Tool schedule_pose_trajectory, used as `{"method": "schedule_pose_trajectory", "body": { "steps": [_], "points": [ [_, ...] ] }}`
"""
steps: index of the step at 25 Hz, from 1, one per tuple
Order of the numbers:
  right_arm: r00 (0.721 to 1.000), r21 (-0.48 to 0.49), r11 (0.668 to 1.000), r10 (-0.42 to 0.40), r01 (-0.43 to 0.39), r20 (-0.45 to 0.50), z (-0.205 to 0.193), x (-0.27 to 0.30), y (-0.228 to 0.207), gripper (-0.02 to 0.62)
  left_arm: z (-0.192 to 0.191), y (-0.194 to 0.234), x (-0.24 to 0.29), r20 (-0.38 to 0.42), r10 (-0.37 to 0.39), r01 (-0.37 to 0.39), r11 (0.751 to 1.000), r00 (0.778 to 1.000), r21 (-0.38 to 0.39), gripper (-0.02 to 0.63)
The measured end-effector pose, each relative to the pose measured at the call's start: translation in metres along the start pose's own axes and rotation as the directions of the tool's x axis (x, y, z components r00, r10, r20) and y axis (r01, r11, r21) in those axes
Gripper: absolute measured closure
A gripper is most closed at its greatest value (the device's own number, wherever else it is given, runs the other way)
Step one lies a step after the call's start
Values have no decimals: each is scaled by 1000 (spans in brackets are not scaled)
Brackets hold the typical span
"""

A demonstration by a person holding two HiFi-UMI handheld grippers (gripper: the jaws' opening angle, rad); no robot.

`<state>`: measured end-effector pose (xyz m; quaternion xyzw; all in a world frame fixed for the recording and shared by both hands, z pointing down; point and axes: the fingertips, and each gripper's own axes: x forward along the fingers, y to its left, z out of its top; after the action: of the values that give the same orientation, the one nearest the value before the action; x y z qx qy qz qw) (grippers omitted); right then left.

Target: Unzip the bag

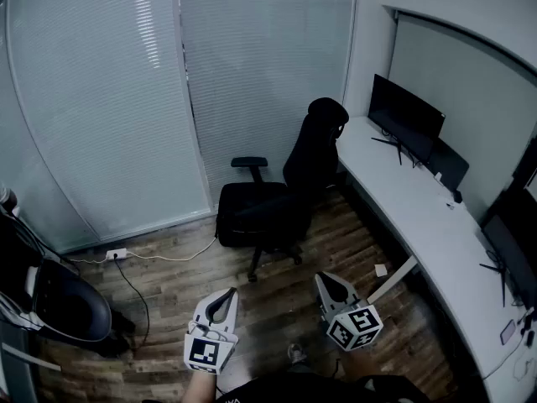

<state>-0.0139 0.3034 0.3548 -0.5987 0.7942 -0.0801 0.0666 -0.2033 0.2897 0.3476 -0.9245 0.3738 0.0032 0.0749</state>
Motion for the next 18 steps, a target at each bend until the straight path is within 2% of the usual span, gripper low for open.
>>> {"method": "schedule_pose_trajectory", "body": {
  "steps": [9,14,18],
  "points": [
    [1000,15,1000,16,-16,-10,4,21,-17,551,-5,5,27,-14,9,-9,1000,1000,-4,586],
    [998,40,997,67,-67,-14,0,37,-40,549,-14,3,53,-18,41,-42,999,999,-8,584],
    [996,16,996,90,-89,-27,-6,59,-65,548,-26,6,81,-28,67,-68,998,997,-16,584]
  ]
}}
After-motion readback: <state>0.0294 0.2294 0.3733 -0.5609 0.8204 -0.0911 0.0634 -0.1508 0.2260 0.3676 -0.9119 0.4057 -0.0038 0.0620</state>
